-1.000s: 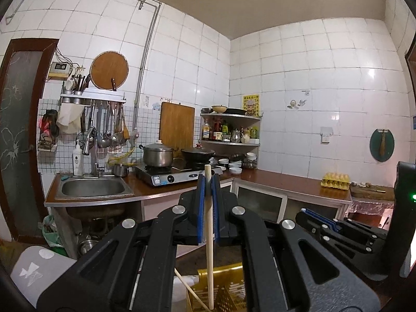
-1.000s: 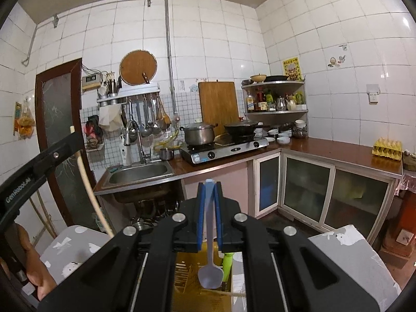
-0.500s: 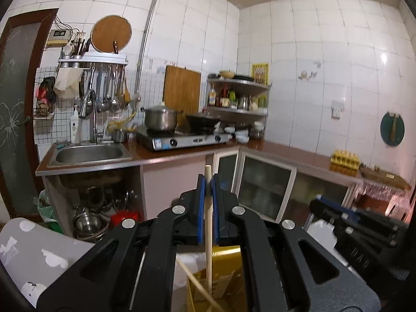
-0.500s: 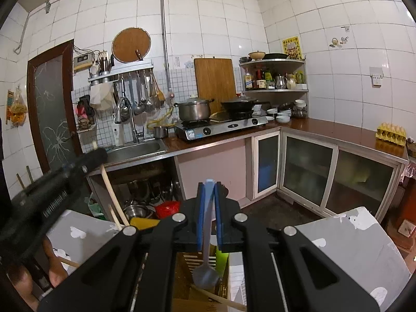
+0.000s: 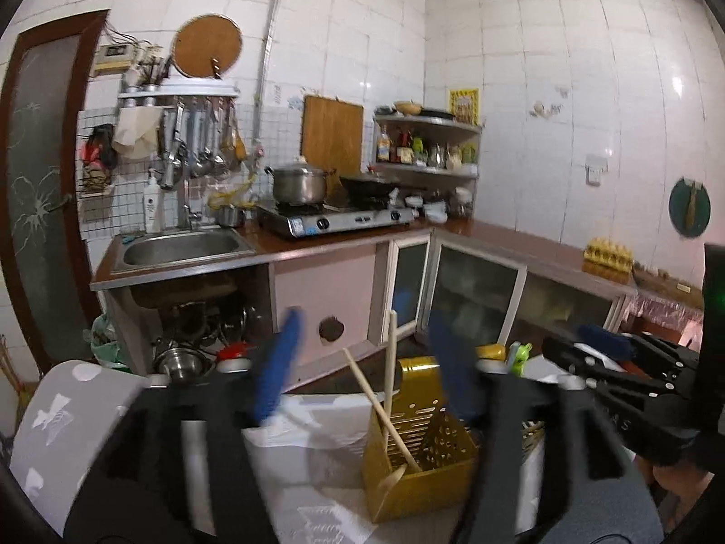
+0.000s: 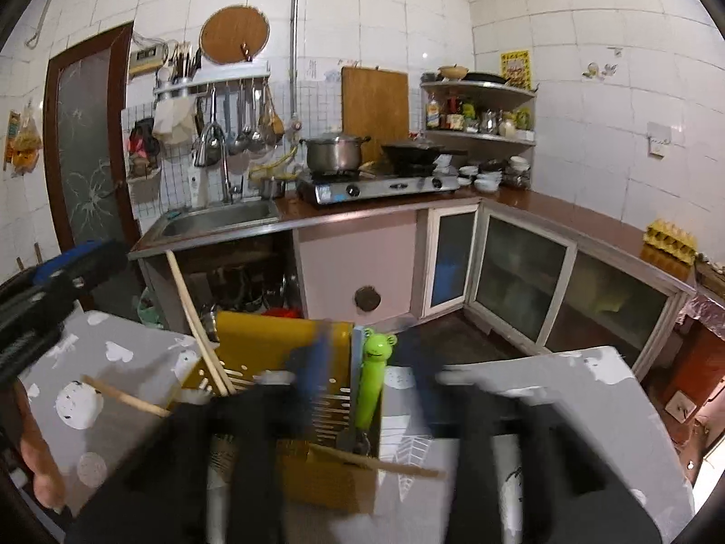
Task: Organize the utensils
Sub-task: 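Open both grippers inside the holder and withdraw them, then close the right gripper on a chopstick while the left gripper approaches the chopstick pile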
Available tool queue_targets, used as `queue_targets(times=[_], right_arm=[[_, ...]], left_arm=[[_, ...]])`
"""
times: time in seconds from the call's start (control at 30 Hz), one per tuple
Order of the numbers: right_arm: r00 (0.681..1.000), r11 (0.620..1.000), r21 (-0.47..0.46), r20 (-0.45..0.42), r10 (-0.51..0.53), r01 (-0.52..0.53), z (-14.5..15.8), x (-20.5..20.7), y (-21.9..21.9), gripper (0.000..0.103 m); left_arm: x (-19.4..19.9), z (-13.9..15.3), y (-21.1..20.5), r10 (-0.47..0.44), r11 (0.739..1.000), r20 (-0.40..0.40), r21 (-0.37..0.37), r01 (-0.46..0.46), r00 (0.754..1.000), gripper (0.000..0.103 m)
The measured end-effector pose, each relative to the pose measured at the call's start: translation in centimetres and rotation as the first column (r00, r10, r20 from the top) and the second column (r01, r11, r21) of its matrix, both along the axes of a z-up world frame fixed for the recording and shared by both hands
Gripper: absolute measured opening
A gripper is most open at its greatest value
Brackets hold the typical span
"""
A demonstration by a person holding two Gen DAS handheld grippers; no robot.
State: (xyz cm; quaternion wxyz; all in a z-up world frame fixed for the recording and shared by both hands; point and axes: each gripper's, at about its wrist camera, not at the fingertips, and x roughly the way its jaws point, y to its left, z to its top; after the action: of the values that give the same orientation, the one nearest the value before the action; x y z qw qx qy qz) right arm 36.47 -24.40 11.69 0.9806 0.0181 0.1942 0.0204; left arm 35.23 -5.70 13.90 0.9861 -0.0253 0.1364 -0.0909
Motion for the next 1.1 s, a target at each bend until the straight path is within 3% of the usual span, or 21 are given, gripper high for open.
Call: queue_targets(times=[0.07, 0.17, 0.33, 0.57, 0.77, 0.93, 1.1], right_arm=[[1.000, 1.000, -0.021, 0.000, -0.016, 0.016, 0.6, -1.7, 0.0, 0.056], [0.998, 0.998, -0.038, -0.023, -0.051, 0.050, 0.7, -4.8, -0.2, 0.057], [0.990, 0.995, -0.044, -0.102, -0.092, 0.088, -1.8, -8.9, -0.2, 0.066], [0.951, 0.992, -0.013, -0.281, -0.126, 0.128, -8.6, -11.0, 0.4, 0.066], [0.919, 0.990, 0.017, -0.375, -0.126, 0.143, -13.1, -12.0, 1.9, 0.066], [0.901, 0.990, -0.002, -0.414, -0.127, 0.139, -15.1, -12.5, 3.6, 0.066], [0.877, 0.987, -0.005, -0.459, -0.143, 0.159, -16.4, -12.3, 4.2, 0.065]], left_arm=[[-2.1, 1.0, 1.0, -0.003, 1.000, 0.006, -0.006, 0.003, 1.000, 0.085], [-4.9, 1.6, 2.0, -0.002, 1.000, 0.017, 0.004, 0.002, 1.000, 0.098], [-8.8, 0.6, 3.8, 0.036, 0.999, -0.003, 0.008, -0.035, 0.999, 0.098], [-10.3, -4.9, 5.6, 0.088, 0.996, -0.154, 0.039, -0.083, 0.984, 0.098], [-10.9, -10.0, 6.4, 0.101, 0.994, -0.266, 0.076, -0.084, 0.959, 0.098], [-11.0, -13.0, 7.1, 0.114, 0.992, -0.335, 0.095, -0.087, 0.935, 0.098], [-11.2, -14.4, 6.9, 0.133, 0.985, -0.354, 0.154, -0.083, 0.926, 0.098]])
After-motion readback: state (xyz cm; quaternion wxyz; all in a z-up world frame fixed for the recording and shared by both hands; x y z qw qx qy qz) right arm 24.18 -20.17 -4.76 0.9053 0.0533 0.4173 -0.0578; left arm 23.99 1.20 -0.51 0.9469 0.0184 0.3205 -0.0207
